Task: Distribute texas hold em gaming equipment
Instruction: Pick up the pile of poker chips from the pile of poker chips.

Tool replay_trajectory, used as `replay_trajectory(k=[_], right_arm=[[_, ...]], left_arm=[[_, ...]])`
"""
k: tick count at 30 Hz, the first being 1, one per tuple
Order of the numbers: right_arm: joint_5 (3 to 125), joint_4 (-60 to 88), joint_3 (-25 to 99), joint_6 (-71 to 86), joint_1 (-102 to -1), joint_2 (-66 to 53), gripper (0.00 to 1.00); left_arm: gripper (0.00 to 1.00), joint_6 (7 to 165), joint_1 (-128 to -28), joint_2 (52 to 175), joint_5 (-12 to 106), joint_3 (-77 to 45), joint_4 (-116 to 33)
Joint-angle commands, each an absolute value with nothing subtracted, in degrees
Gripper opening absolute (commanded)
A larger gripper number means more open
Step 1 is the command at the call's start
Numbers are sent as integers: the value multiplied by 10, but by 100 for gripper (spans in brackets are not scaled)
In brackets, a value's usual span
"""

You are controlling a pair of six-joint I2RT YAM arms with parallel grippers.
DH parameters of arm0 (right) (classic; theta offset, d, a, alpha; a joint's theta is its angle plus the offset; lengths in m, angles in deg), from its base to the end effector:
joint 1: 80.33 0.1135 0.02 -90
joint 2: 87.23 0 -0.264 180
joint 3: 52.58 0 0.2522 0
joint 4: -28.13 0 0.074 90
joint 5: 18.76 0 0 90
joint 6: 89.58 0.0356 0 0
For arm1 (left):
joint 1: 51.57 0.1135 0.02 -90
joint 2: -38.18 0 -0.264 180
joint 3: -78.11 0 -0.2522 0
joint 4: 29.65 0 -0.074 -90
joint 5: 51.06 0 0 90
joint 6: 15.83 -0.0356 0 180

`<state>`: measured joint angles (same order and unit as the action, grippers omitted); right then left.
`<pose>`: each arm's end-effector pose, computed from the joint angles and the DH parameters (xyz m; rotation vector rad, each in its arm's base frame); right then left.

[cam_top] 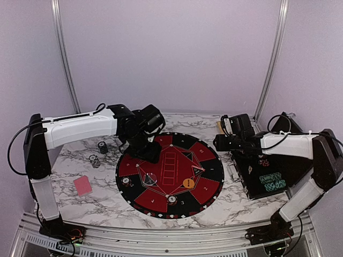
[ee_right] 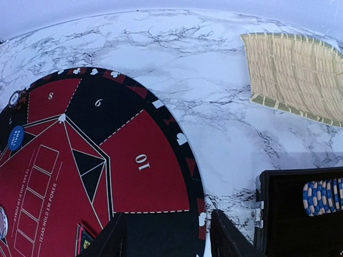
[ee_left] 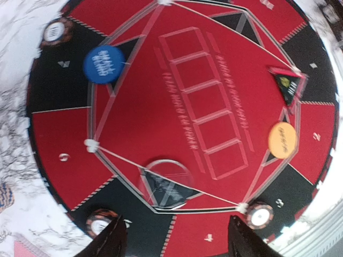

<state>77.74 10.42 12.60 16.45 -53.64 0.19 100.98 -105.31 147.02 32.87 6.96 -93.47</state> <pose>0.2925 0.1426 0.2115 -0.1513 2.2716 0.2666 0.2430 -0.3249 0.2652 0.5986 2.6435 -0.2979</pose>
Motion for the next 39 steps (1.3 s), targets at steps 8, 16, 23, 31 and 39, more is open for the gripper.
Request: replay_trajectory(k=[8,16,23,31,39], right_arm=[[745,95,184,152,-541,43,51],[728,97,194,150,-541,60,51],[722,100,196,149,-541,65,51],[720,101,195,150,-541,64,51],[725,102,193,149,-541,62,51]], left_arm=[[67,959,-813,1404,309,11,-956],[72,932,-697,1419,315,5,-958],[81,911,-656,1473,332,29,-958],[82,905,-640,1518,341,57,-957],[77,899,-635,1549,344,81,-958]])
